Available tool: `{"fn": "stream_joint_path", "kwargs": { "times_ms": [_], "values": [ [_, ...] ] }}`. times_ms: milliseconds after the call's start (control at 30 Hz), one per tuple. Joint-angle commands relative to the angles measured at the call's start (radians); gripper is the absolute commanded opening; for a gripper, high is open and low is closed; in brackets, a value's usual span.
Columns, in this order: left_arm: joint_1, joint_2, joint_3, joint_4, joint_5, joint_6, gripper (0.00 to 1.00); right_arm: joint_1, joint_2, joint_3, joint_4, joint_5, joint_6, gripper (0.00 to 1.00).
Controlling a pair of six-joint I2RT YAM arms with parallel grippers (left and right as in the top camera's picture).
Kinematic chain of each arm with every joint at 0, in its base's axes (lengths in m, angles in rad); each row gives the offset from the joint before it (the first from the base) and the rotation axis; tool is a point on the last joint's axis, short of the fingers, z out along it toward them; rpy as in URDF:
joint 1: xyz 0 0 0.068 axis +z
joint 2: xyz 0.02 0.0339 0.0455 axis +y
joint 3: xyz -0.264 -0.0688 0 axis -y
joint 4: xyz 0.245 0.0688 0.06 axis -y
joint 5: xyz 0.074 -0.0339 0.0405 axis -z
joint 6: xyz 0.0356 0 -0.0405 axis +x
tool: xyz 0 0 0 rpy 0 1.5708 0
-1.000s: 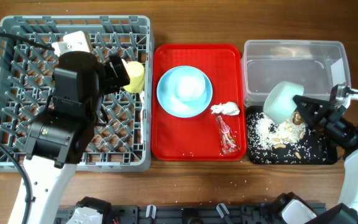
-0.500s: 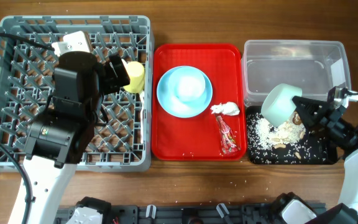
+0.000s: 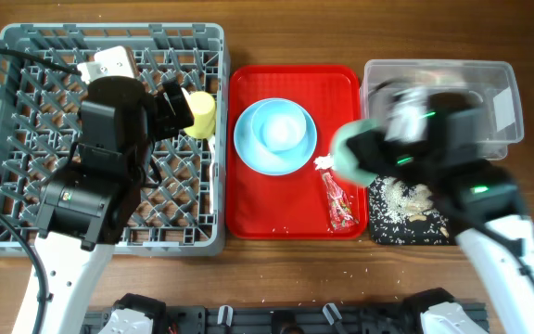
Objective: Sort waste into correct bins and load items into the dishwasher rack
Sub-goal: 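Set the empty green bowl back on the red tray and release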
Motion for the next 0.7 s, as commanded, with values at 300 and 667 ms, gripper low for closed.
{"fn": "stream_joint_path", "kwargs": {
  "times_ms": [300, 667],
  "values": [
    [0.003, -0.003, -0.002, 0.003, -0.013, -0.009, 1.0, 0.537, 0.485, 0.006, 0.128, 0.381, -0.023, 0.21],
    [0.003, -0.003, -0.002, 0.003, -0.013, -0.009, 1.0, 0.275, 0.27, 0.026, -0.175, 0.384, -0.1, 0.4]
  ]
}}
